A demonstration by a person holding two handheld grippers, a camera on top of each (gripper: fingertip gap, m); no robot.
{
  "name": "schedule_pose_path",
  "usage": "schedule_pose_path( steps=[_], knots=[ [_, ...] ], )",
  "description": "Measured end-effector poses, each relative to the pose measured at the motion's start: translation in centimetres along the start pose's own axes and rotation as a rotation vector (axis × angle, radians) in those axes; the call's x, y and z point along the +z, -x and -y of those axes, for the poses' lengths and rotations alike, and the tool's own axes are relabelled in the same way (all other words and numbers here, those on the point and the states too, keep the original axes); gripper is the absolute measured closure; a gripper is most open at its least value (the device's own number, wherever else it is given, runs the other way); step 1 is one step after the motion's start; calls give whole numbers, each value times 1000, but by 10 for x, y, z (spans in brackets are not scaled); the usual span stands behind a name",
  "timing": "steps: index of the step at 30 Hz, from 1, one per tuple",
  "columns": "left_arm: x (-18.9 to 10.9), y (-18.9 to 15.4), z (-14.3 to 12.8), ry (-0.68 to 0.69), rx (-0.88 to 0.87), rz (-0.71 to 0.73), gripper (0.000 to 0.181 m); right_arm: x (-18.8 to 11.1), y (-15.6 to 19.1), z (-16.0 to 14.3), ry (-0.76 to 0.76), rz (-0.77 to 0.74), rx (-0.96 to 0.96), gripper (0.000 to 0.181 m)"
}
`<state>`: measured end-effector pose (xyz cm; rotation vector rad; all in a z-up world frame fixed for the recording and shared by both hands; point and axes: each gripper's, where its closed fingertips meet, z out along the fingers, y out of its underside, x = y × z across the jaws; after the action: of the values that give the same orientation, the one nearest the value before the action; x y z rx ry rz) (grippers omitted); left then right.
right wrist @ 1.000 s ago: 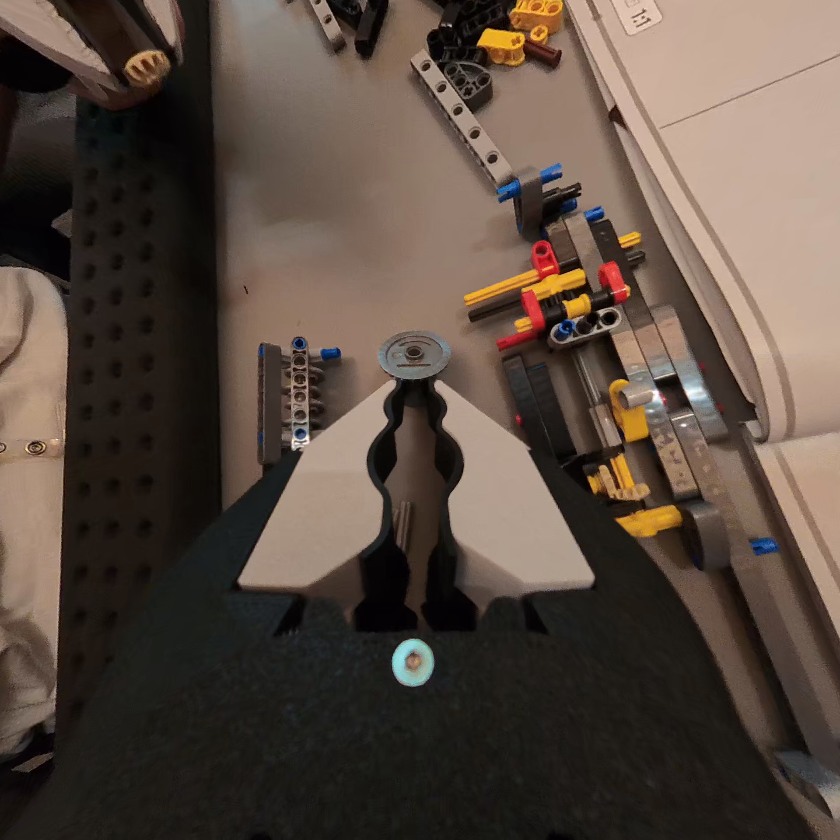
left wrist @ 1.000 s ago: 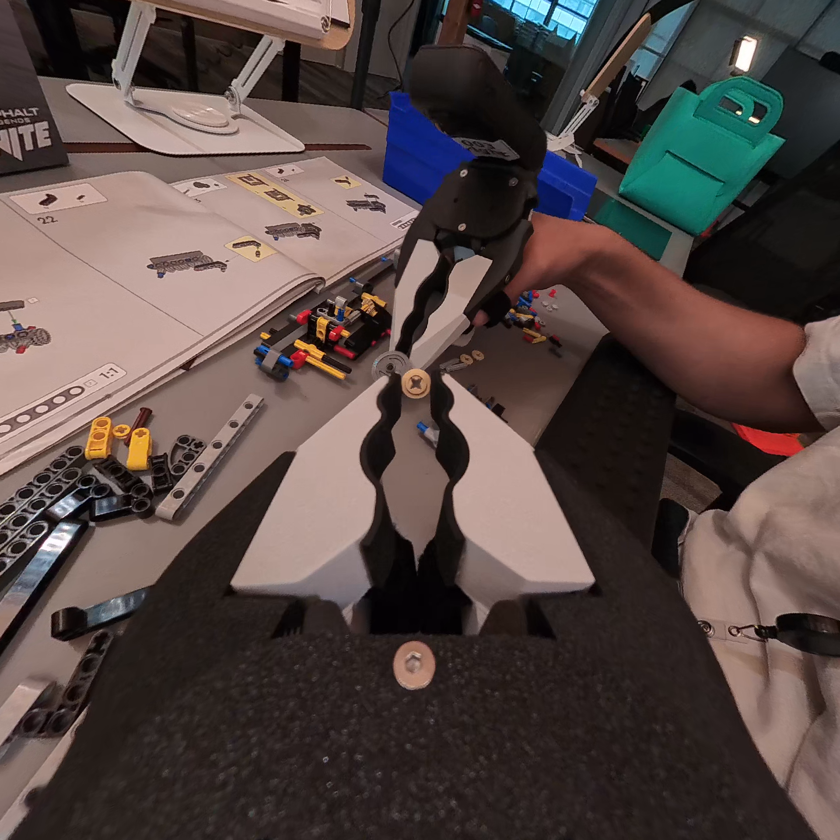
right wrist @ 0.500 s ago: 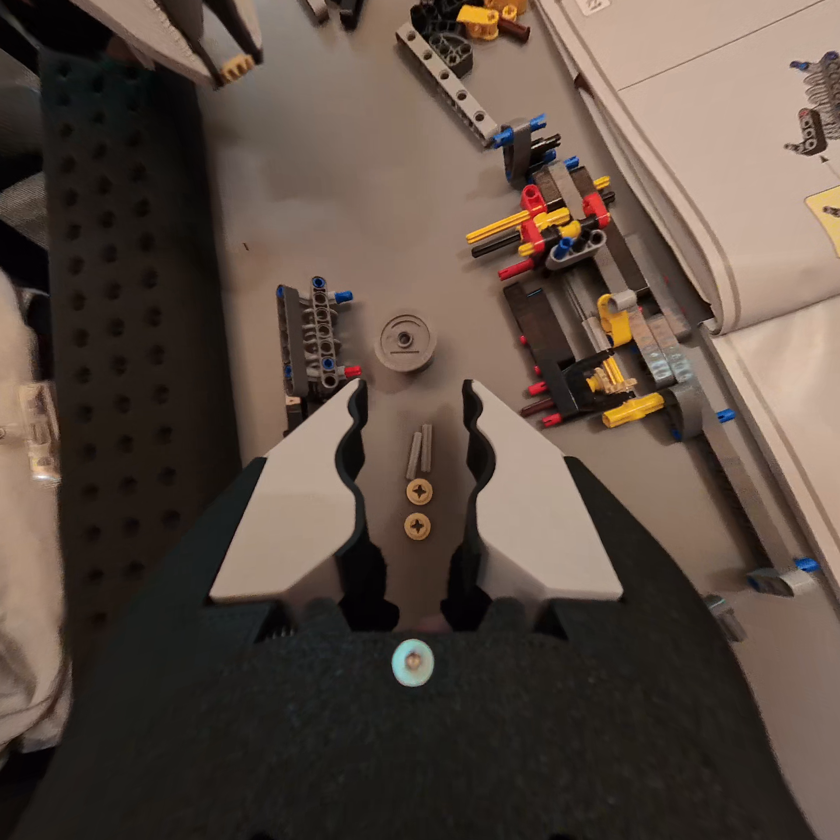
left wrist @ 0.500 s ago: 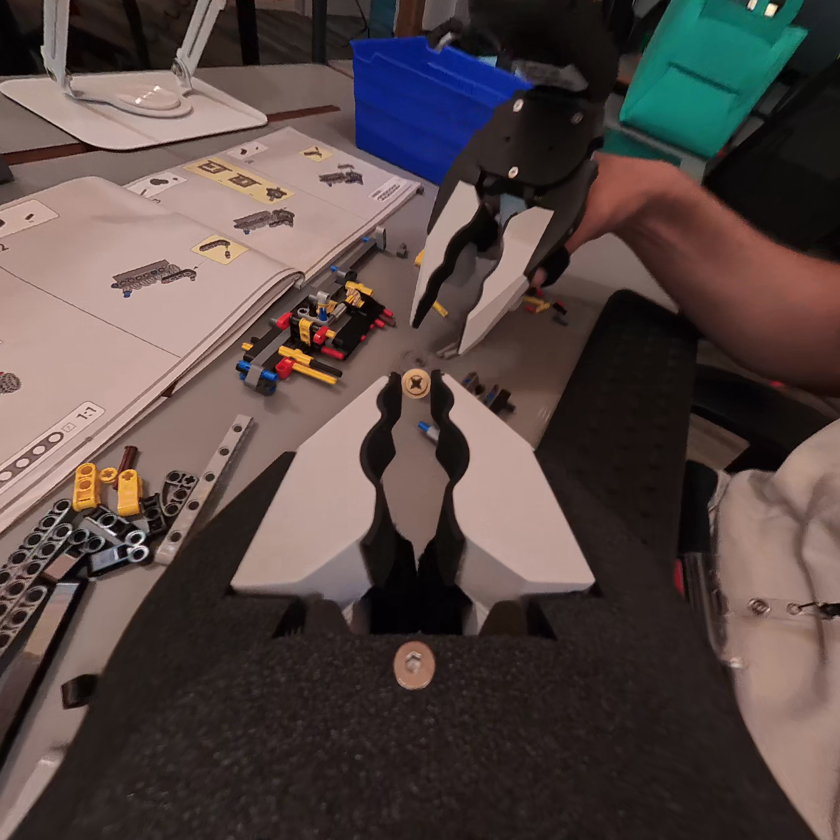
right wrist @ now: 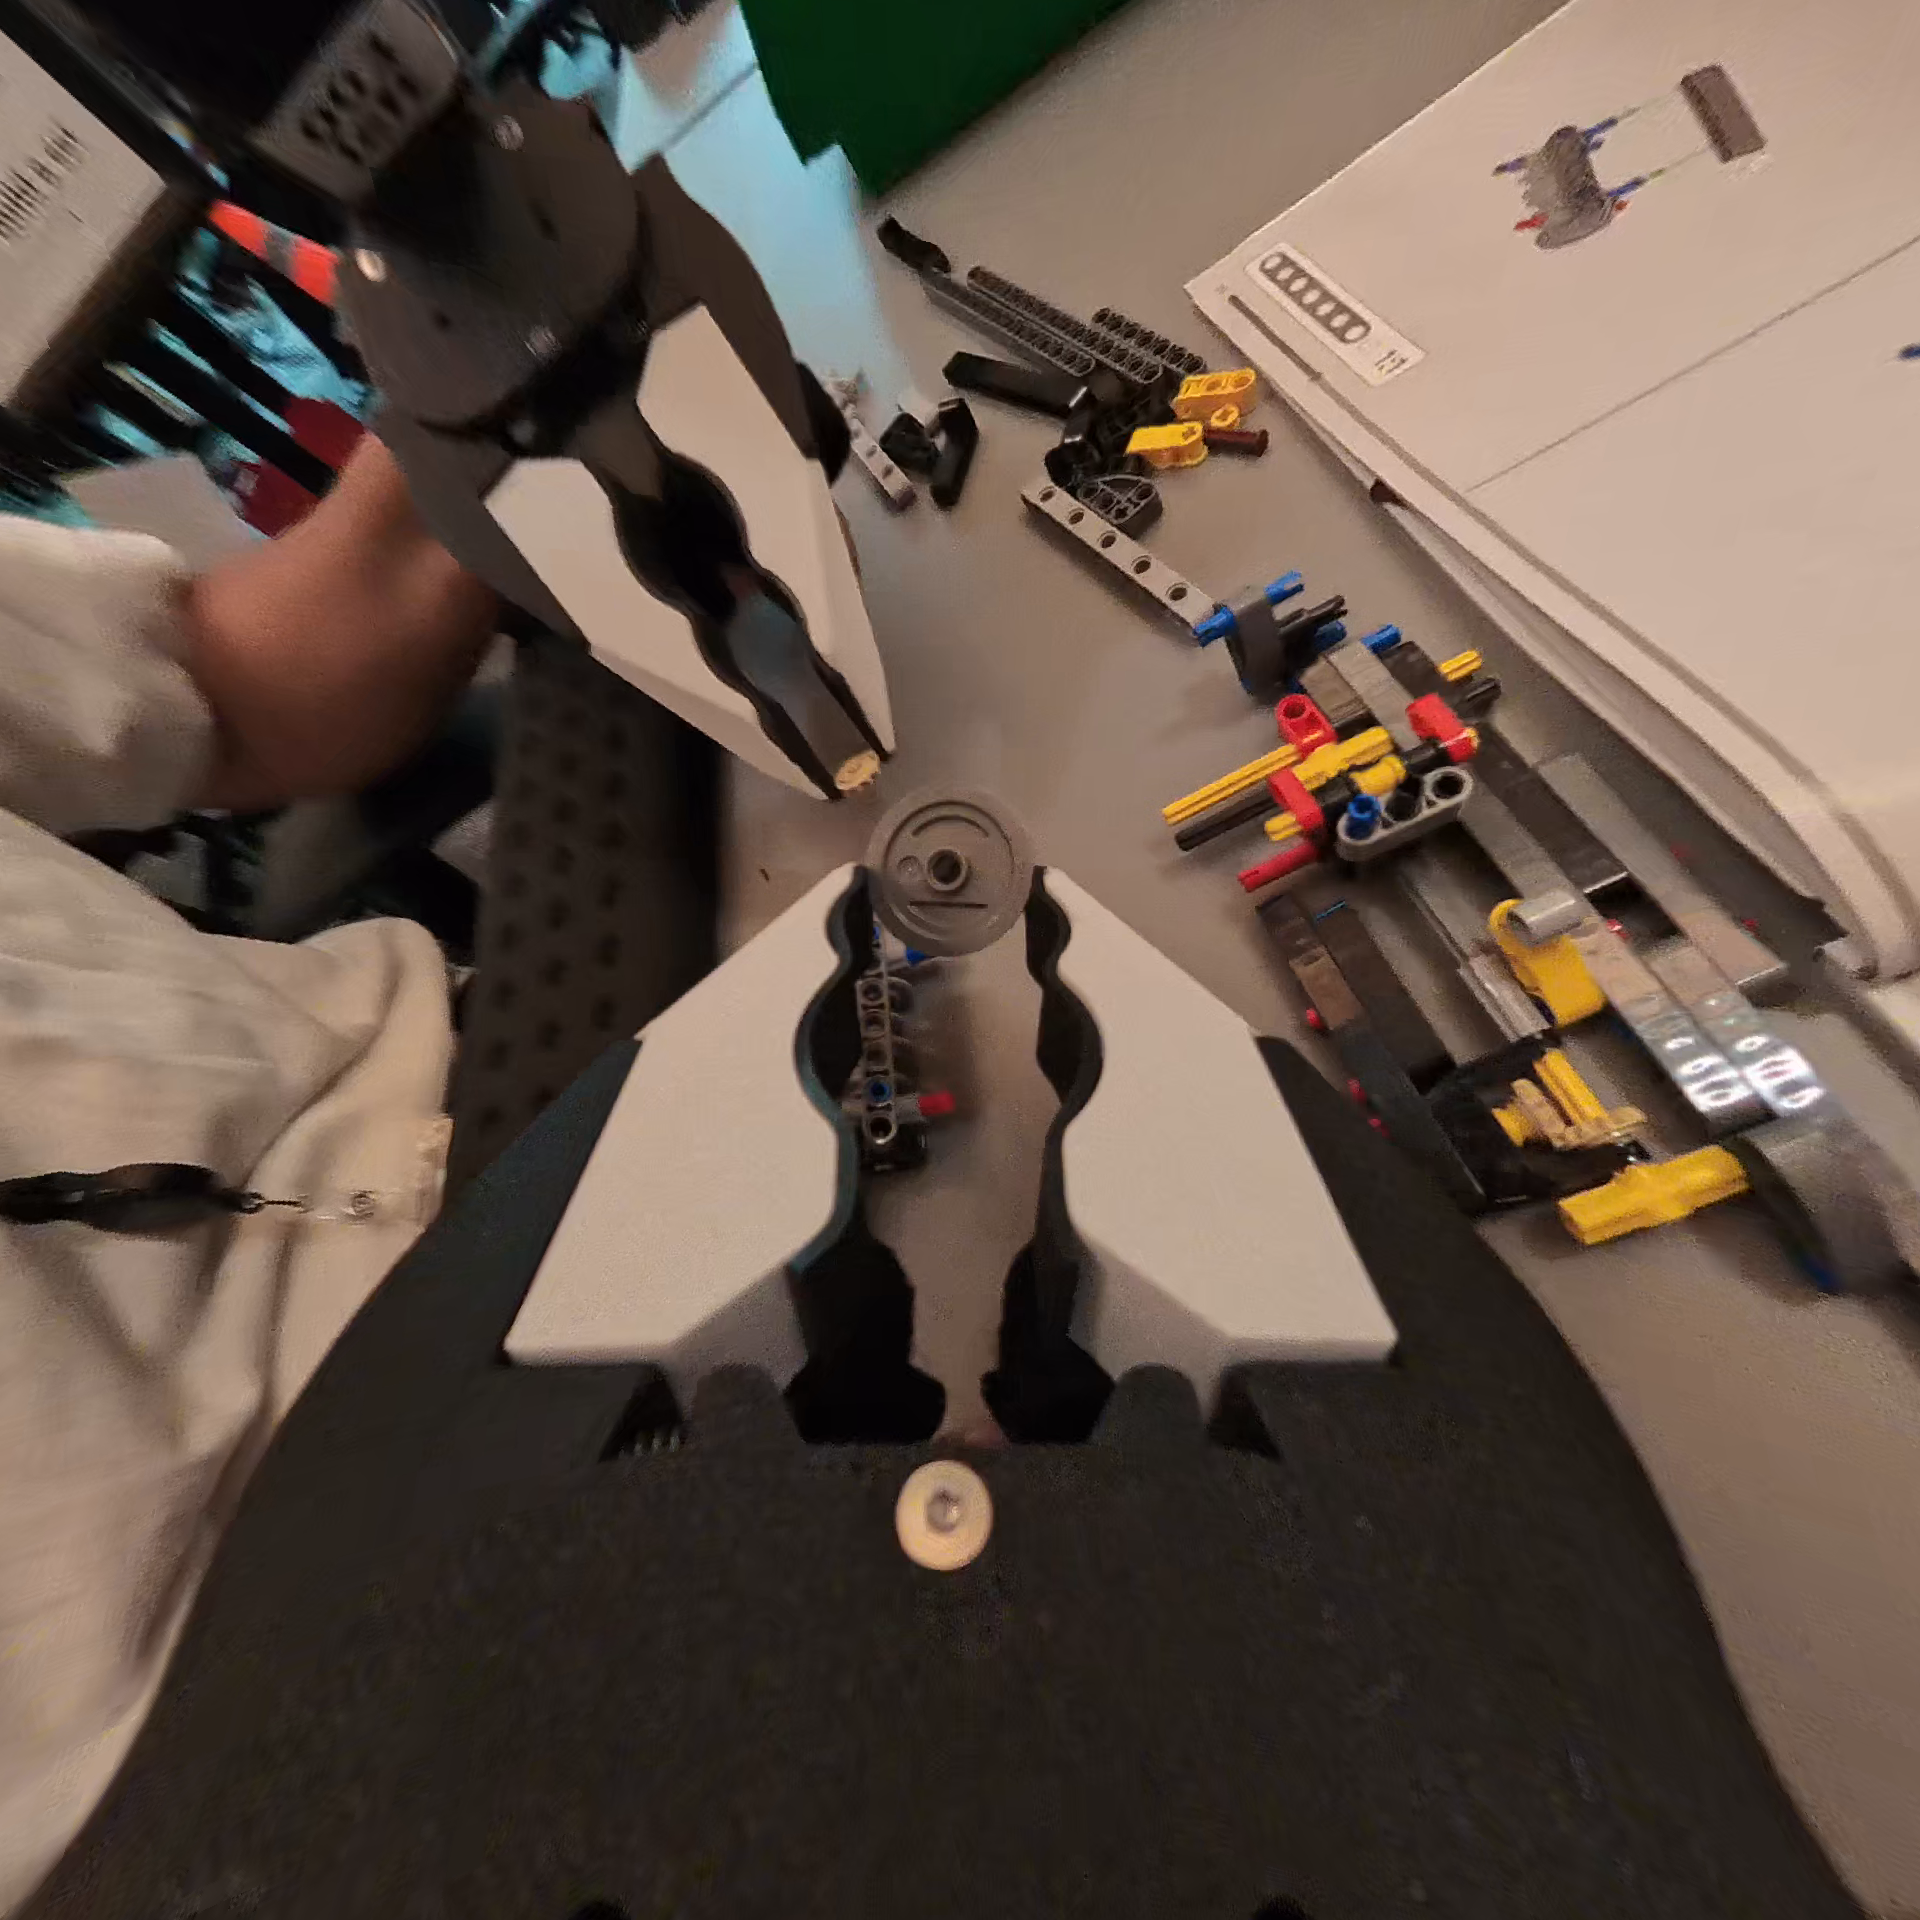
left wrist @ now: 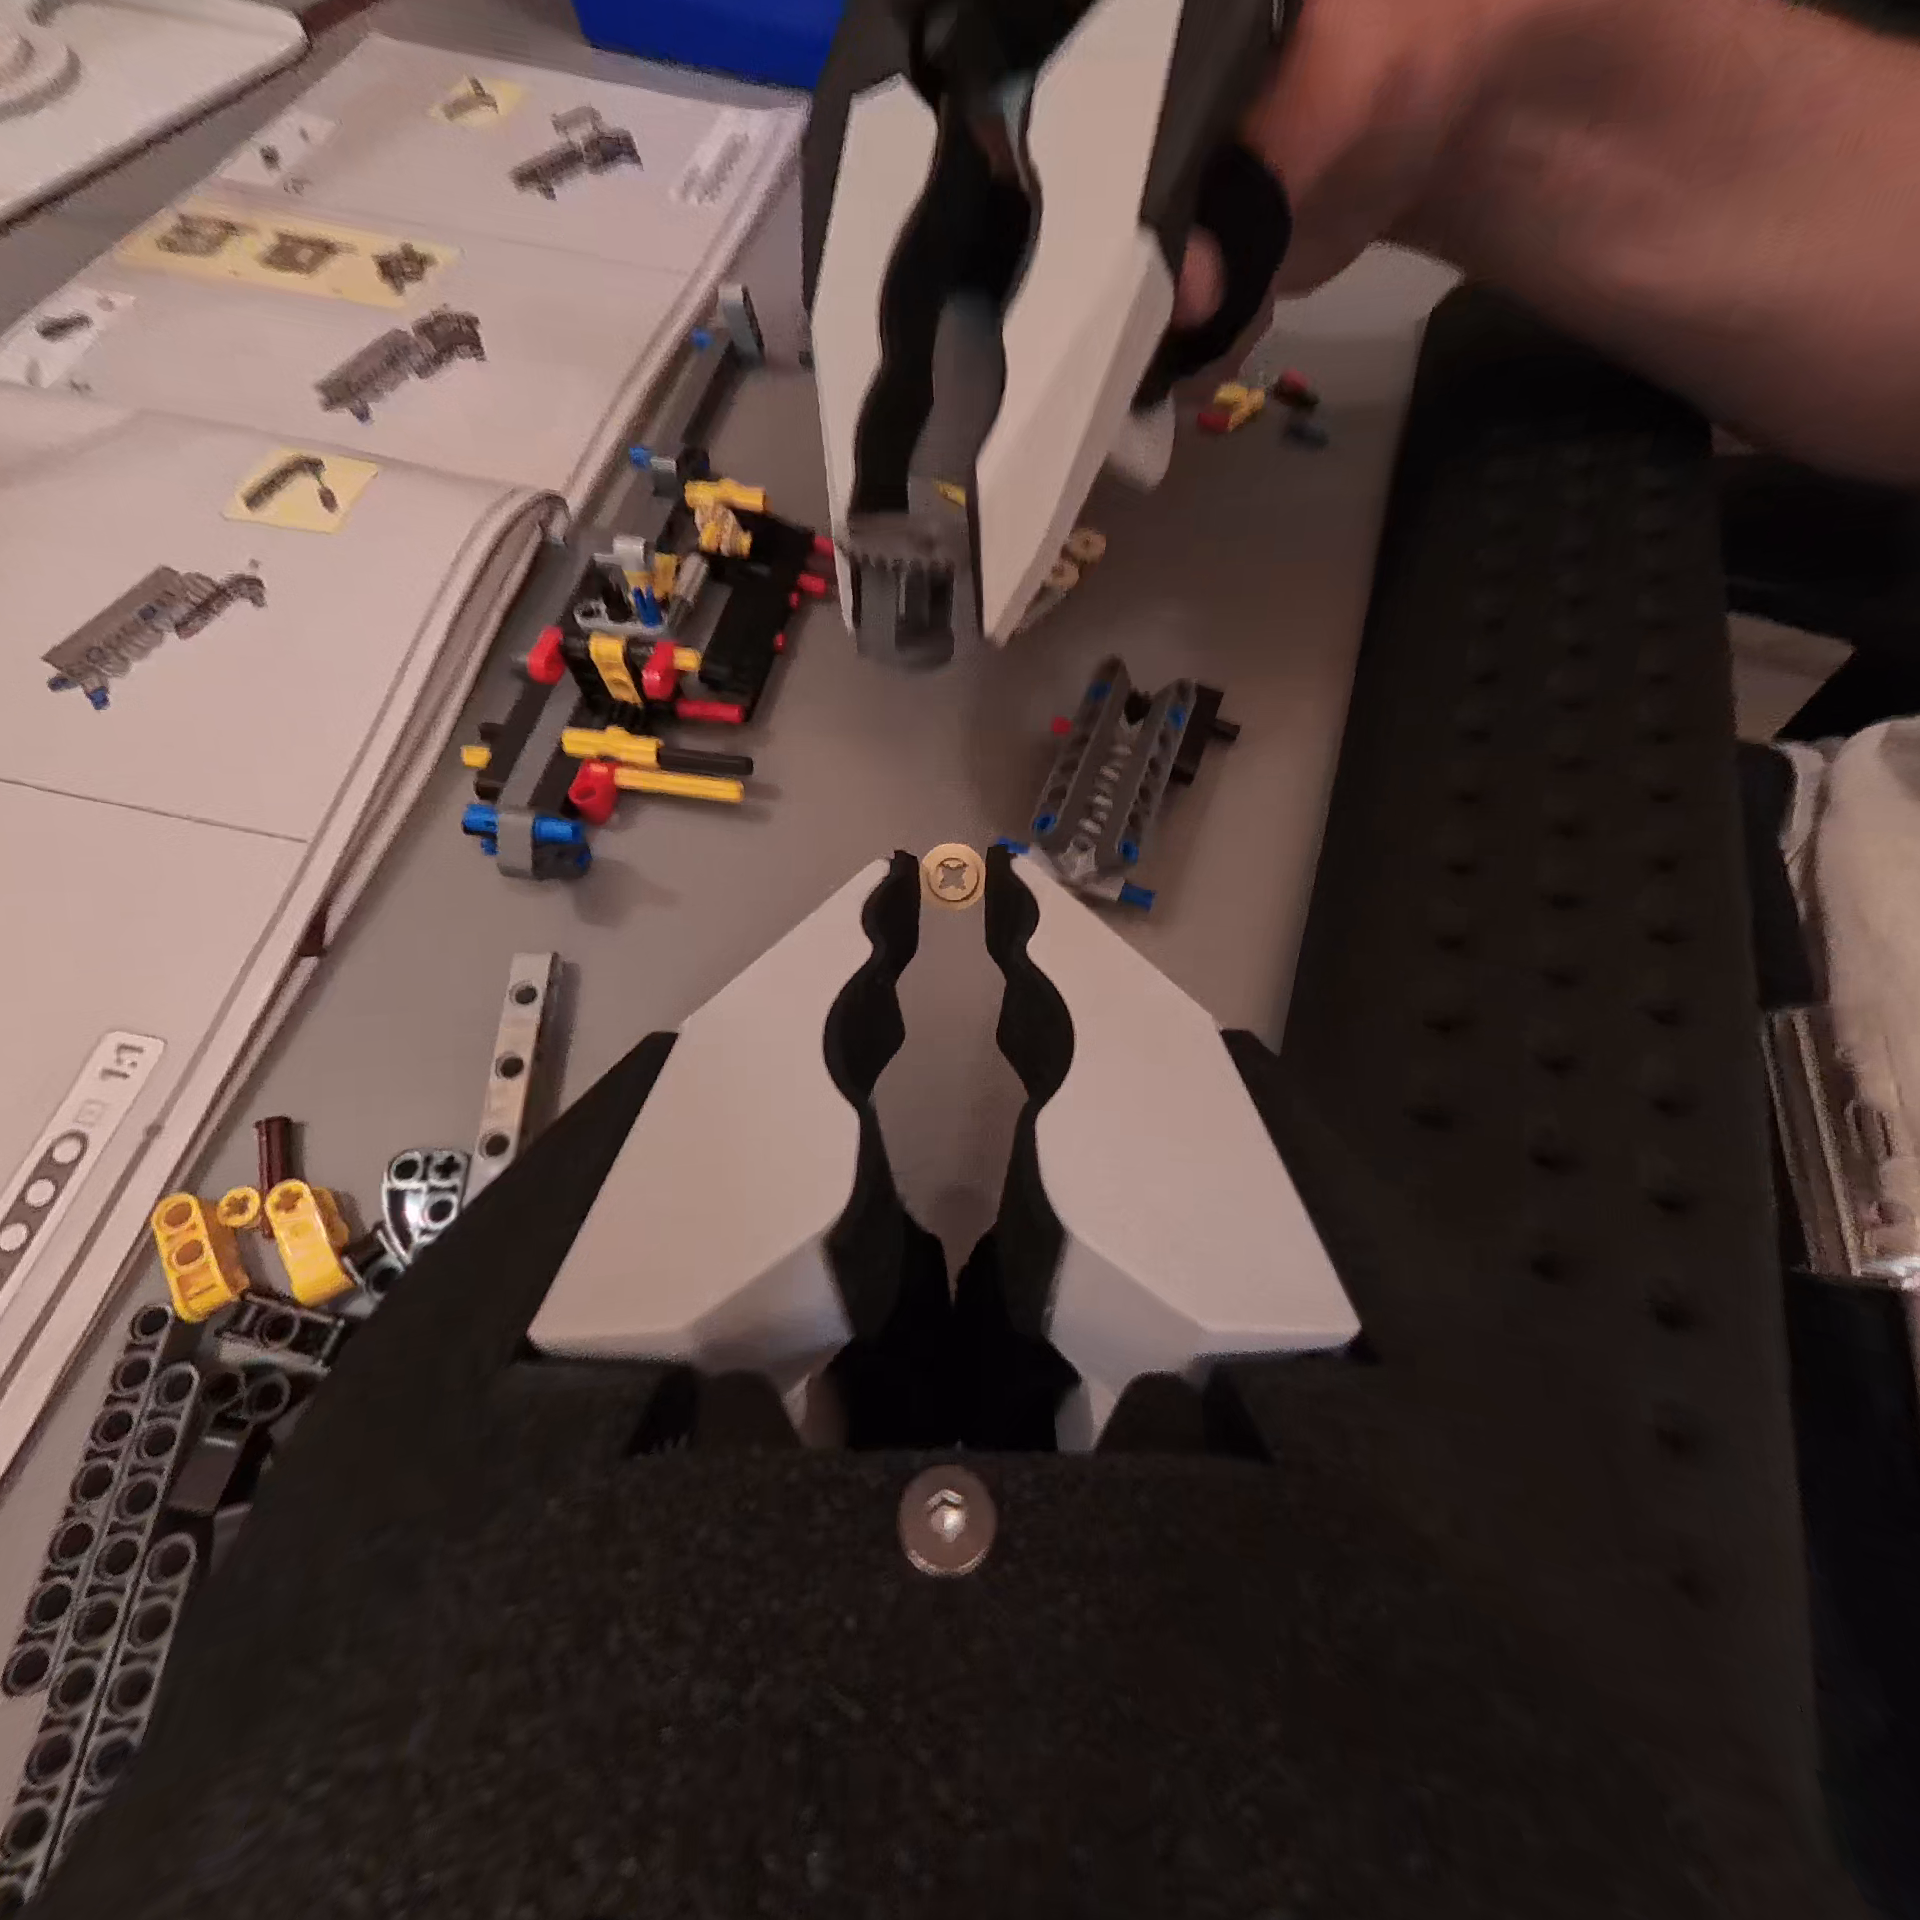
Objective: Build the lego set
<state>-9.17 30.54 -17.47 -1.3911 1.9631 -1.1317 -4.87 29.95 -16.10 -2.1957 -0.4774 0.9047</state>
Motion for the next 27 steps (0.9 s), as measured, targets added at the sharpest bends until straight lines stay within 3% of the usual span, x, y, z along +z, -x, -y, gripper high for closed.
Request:
schedule_pose_path(
  steps=[3,8,16,21,25,27],
  knots=[
    [4,2,-18,113,15,-6,170,0,0,0,-38,100,91,152],
    [9,4,-32,244,31,-19,170,-9,24,26,-193,312,171,153],
    [18,-8,-29,228,16,-59,164,-18,58,30,-200,609,265,153],
    [-5,-16,6,71,-87,-107,152,-10,57,19,-55,523,108,153],
    [-31,-32,49,-106,-162,-242,155,-10,65,17,104,513,13,152],
    [-37,-37,57,-134,-186,-299,161,-8,69,19,172,514,-18,152]
  ],
)
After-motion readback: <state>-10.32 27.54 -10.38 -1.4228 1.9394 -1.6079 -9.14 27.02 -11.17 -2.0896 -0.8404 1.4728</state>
